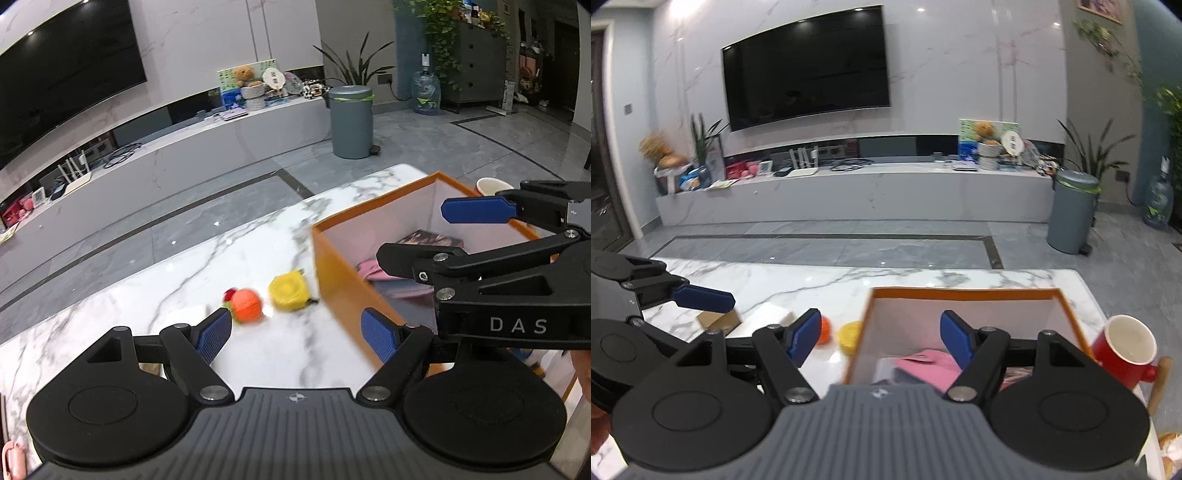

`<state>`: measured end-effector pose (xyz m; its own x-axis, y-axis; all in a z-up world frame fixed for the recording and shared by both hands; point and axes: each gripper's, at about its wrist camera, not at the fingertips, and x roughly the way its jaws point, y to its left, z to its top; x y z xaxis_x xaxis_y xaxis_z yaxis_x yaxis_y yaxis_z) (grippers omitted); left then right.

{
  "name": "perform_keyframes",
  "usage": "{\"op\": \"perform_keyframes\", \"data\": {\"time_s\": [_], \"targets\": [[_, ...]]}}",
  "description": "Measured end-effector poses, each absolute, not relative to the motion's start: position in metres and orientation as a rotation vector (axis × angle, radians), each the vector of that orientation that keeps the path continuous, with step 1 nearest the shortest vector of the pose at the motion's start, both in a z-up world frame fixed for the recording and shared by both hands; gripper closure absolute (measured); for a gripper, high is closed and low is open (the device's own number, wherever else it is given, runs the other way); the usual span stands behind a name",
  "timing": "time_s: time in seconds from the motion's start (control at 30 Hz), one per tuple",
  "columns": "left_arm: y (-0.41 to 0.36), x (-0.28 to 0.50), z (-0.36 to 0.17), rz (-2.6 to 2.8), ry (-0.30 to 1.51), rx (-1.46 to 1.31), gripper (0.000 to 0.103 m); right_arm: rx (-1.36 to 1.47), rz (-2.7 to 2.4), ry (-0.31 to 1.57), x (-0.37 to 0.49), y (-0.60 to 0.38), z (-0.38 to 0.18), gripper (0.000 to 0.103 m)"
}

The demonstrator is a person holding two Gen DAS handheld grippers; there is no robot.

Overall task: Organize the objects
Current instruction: 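Withdraw both grippers from the box back over the table, then grasp the white box with the left gripper while the right grasps the crocheted orange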

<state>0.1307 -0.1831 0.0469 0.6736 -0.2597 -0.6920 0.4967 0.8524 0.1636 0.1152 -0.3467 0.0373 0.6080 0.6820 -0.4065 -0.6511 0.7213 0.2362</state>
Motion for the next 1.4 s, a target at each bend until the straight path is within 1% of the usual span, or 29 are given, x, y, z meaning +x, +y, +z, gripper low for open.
{"op": "perform_keyframes", "data": {"time_s": [0.2,0.37,0.57,0.8,0.9,1.03,1.1,1.13,1.17,1.27,1.4], "targets": [[-0.151,0.125,0.04,-0.423,0.724,0.307,0.009,0.005,0.834,0.488,0.089,-0.322,0.044,0.03],[-0.124,0.131,0.018,-0.393,0.749,0.284,0.008,-0.036,0.916,0.525,0.073,-0.305,0.043,0.03],[-0.094,0.157,-0.015,-0.327,0.789,0.229,0.009,-0.083,0.939,0.549,0.062,-0.286,0.037,0.029],[-0.077,0.19,-0.046,-0.28,0.859,0.161,0.009,-0.092,0.949,0.574,0.069,-0.269,0.036,0.025],[-0.069,0.196,-0.06,-0.273,0.888,0.144,0.009,-0.096,0.952,0.579,0.074,-0.26,0.037,0.025],[-0.061,0.202,-0.074,-0.298,0.904,0.126,0.012,-0.116,0.966,0.588,0.078,-0.247,0.034,0.025],[-0.057,0.204,-0.078,-0.298,0.913,0.119,0.021,-0.123,0.969,0.597,0.079,-0.241,0.032,0.025],[-0.055,0.202,-0.079,-0.288,0.894,0.125,0.03,-0.128,0.978,0.603,0.079,-0.239,0.032,0.025],[-0.054,0.201,-0.079,-0.3,0.883,0.126,0.032,-0.133,0.978,0.606,0.079,-0.236,0.031,0.025],[-0.052,0.194,-0.077,-0.313,0.872,0.151,0.033,-0.148,0.976,0.614,0.079,-0.231,0.028,0.025],[-0.041,0.173,-0.074,-0.334,0.91,0.169,0.033,-0.163,0.977,0.625,0.077,-0.222,0.027,0.025]]}}
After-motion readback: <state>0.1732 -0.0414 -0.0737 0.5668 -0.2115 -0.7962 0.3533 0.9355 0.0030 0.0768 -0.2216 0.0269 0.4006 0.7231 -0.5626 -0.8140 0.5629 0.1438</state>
